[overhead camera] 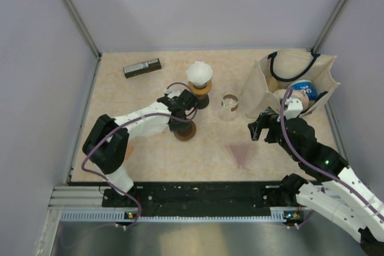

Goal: Place the coffee filter in the dripper

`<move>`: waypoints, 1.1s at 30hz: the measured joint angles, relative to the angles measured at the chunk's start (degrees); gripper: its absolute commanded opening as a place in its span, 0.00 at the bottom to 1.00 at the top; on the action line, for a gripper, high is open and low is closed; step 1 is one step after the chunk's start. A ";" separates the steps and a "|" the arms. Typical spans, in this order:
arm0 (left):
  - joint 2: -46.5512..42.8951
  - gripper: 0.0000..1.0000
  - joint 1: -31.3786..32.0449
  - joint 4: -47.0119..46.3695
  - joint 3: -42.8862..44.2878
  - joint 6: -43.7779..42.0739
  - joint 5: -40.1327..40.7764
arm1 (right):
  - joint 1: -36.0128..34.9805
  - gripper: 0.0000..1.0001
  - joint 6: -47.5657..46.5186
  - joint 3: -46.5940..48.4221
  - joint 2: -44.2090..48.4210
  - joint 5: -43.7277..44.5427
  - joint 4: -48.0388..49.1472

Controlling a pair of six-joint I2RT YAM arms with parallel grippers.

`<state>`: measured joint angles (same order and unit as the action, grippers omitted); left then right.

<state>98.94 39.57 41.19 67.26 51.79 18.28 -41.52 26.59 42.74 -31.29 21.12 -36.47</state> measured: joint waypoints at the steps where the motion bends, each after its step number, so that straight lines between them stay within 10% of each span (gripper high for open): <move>1: -1.81 0.00 -0.02 0.04 -1.18 -0.28 0.00 | 0.00 0.99 -0.04 0.00 0.00 -0.04 0.02; 9: -22.86 0.00 -0.04 -4.28 -11.89 -5.40 -3.67 | 0.00 0.99 -1.49 0.02 0.28 -4.20 1.77; 17: -41.90 0.00 -0.09 -17.27 -19.19 -21.18 -26.62 | -0.02 0.98 -8.41 0.00 0.17 -22.64 10.99; 33: -41.35 0.00 -0.04 -24.48 -16.04 -43.91 -61.27 | -0.02 0.89 -58.84 -0.70 -12.04 -64.98 24.13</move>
<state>57.58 39.53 16.71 51.22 7.88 -42.98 -41.54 -32.25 42.04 -43.33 -43.86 -12.34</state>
